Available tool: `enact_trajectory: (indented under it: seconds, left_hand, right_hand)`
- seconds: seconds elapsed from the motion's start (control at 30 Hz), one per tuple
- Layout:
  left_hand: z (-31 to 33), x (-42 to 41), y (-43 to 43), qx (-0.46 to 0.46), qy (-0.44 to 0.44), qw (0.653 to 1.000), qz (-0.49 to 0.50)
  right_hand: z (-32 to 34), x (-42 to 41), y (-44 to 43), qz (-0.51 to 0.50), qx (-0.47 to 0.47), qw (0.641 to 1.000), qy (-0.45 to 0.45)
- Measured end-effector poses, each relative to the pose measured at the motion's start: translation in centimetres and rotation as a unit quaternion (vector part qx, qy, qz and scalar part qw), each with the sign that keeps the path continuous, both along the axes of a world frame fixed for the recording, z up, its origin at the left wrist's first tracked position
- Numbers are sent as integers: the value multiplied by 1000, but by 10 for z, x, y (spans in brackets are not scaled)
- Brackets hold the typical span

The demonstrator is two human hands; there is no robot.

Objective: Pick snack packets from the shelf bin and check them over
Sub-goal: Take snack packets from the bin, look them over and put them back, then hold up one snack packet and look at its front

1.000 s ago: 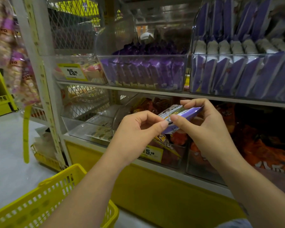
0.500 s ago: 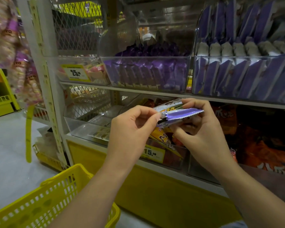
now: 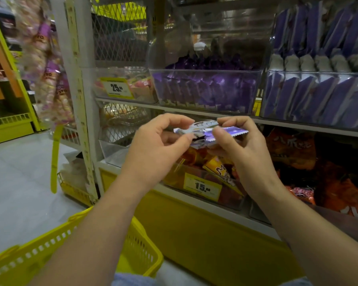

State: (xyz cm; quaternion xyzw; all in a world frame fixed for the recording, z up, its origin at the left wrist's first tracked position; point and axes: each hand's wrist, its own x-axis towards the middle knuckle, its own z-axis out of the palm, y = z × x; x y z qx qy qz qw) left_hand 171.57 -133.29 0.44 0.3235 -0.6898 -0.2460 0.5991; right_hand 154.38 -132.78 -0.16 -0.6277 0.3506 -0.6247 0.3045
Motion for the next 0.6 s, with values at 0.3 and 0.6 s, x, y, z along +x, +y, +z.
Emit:
enact_trajectory:
  seconds: [0.3, 0.6]
  left_hand:
    - [-36, 89, -17, 40, -92, 992, 78]
    - [-151, 178, -27, 16, -269, 949, 163]
  right_hand:
    - [-16, 86, -53, 116, 148, 981, -48]
    - [-107, 165, -101, 254, 343, 903, -43]
